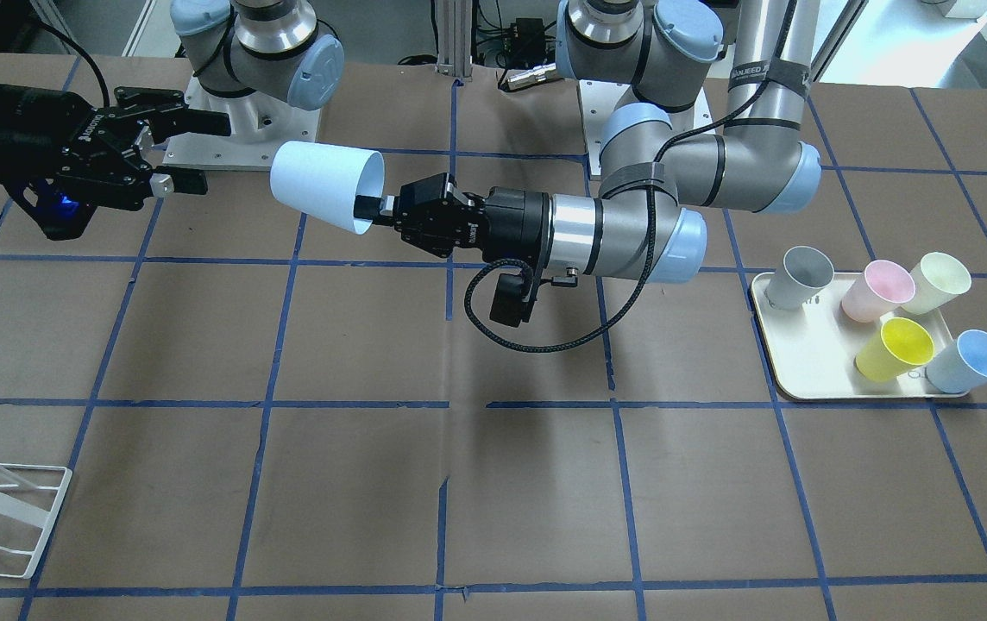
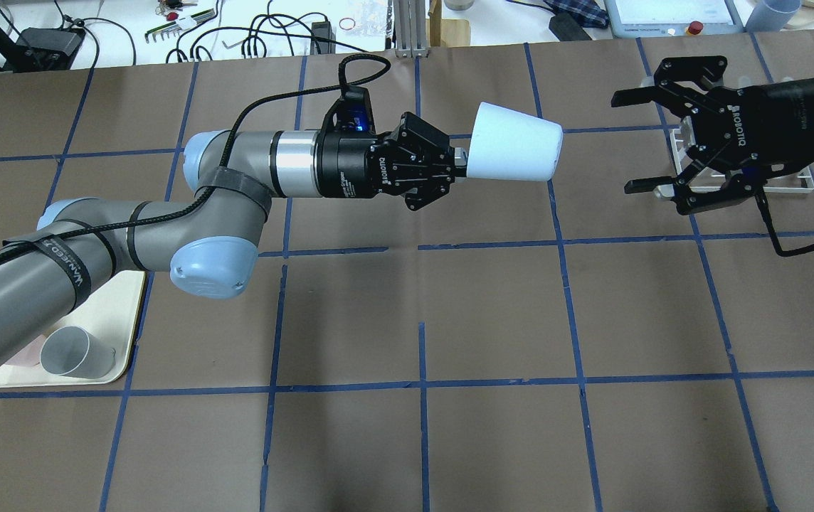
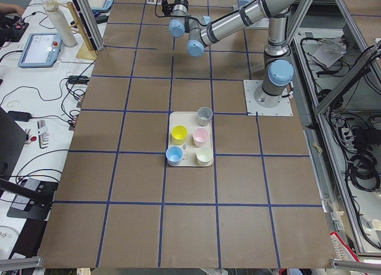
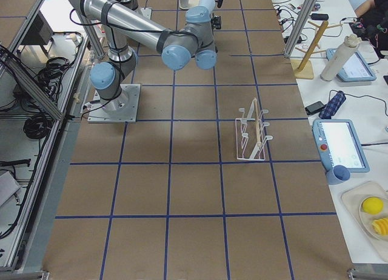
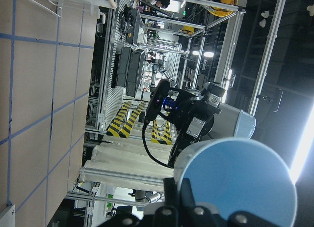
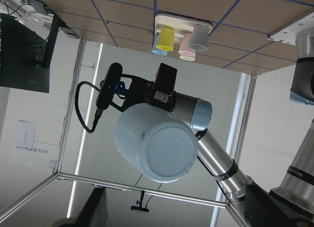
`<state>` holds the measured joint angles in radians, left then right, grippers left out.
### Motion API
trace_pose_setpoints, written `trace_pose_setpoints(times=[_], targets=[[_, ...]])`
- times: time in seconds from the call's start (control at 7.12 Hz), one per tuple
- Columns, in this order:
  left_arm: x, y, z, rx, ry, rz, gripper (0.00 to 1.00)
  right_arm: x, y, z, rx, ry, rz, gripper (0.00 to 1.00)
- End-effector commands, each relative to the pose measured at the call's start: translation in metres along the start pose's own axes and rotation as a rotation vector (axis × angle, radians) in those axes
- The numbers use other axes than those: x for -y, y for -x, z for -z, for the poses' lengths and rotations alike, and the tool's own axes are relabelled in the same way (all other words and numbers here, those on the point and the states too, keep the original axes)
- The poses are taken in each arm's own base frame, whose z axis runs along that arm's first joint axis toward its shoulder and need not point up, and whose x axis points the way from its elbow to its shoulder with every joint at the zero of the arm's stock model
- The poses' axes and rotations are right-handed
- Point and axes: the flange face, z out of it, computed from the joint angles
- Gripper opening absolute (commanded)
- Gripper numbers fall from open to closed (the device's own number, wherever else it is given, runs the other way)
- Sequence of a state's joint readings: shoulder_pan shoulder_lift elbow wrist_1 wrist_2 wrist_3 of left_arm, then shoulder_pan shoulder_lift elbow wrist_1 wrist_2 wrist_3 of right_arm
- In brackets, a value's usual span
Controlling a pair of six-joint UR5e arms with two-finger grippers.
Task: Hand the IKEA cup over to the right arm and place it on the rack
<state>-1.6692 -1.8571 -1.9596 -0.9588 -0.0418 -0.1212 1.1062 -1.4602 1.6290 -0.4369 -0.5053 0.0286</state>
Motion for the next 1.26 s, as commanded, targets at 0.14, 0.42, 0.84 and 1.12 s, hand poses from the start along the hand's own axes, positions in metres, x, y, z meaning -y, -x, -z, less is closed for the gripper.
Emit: trace_pose_setpoints(times=[0.14,0.42,0.84,1.12], targets=[[-0.001,-0.001,-0.001,-0.001,0.002,-0.003,0.0,0.001,0.002,-0.031,-0.059,0.012,-0.053,0.97],[-0.001,-0.001,0.0,-0.001,0.0,-0.006,0.0,0.014,0.008,-0.041,-0.051,0.034,-0.094,0.98],[-0.001,-0.002,-0.001,-0.002,0.002,-0.008,0.0,0.023,0.017,-0.051,-0.004,0.05,-0.113,0.98],[-0.002,-0.002,-0.001,-0.002,0.002,-0.009,0.0,0.032,0.021,-0.059,0.011,0.064,-0.139,0.98]])
